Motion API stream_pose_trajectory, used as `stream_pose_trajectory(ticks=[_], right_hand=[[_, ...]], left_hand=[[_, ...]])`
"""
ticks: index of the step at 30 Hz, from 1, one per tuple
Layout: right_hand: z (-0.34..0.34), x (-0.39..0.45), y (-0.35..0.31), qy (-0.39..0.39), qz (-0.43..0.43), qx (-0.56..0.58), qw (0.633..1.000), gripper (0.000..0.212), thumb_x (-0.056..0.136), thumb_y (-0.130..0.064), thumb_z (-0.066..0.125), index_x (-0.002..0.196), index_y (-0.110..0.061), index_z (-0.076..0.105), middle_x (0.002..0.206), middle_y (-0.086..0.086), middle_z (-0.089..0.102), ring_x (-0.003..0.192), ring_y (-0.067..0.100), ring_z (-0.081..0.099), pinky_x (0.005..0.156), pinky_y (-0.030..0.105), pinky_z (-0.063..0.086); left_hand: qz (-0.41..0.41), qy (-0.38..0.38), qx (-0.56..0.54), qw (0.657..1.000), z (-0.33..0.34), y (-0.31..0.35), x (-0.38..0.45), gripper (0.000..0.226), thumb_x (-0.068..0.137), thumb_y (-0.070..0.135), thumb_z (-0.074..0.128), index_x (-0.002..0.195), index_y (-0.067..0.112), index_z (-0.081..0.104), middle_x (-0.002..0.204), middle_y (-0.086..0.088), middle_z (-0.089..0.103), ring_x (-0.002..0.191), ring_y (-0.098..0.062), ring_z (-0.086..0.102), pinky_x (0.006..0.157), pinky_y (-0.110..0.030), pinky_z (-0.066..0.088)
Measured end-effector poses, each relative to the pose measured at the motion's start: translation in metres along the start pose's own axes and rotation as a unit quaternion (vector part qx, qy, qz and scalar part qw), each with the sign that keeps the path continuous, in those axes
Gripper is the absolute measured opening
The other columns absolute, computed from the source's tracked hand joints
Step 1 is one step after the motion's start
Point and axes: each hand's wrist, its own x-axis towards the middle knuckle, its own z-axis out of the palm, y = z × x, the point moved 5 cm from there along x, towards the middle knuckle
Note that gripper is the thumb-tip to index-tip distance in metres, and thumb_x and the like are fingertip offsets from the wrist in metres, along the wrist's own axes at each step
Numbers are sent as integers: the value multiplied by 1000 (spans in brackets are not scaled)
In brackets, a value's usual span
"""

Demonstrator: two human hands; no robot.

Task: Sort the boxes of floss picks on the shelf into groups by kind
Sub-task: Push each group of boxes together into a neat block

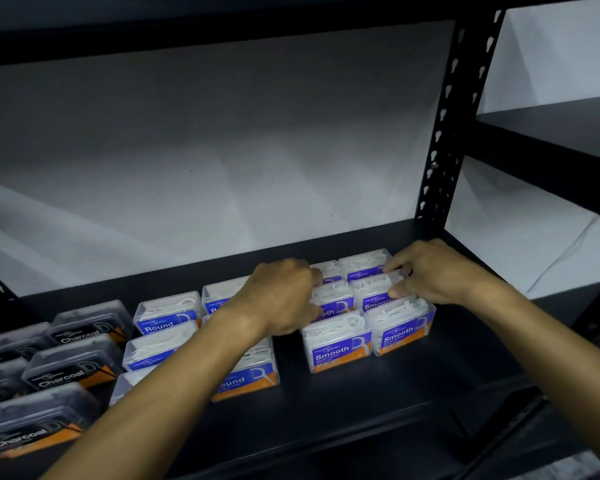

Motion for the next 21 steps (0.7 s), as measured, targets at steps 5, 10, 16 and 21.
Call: stream_pose_trajectory(ticks=[5,10,16,21], right_hand=[[2,2,3,36,19,23,999,49,74,-27,79,120,-21,63,117,3,62,101,20,60,92,37,50],[4,4,6,79,43,42,995,51,72,-30,80,116,-20,58,110,3,64,96,20,61,86,37,52],[8,4,6,92,47,50,993,63,74,-30,78,128,-17,48,115,6,65,98,22,64,84,40,55],[9,6,6,91,52,58,993,73,76,-30,77,137,-19,39,120,5,63,101,22,63,81,39,55]], left_hand=[[-10,35,12,999,0,2,-2,47,91,44,59,132,21,55,126,-1,57,112,-19,55,84,-34,48],[-18,62,-2,998,0,1,-5,44,91,42,58,129,20,56,128,-1,55,116,-18,52,84,-33,46],[-18,74,-10,997,0,1,-6,43,92,41,58,128,19,56,128,0,55,116,-17,52,84,-32,45],[-25,84,-10,996,-1,2,-6,44,92,41,59,129,18,56,128,-2,55,113,-18,53,86,-34,49]])
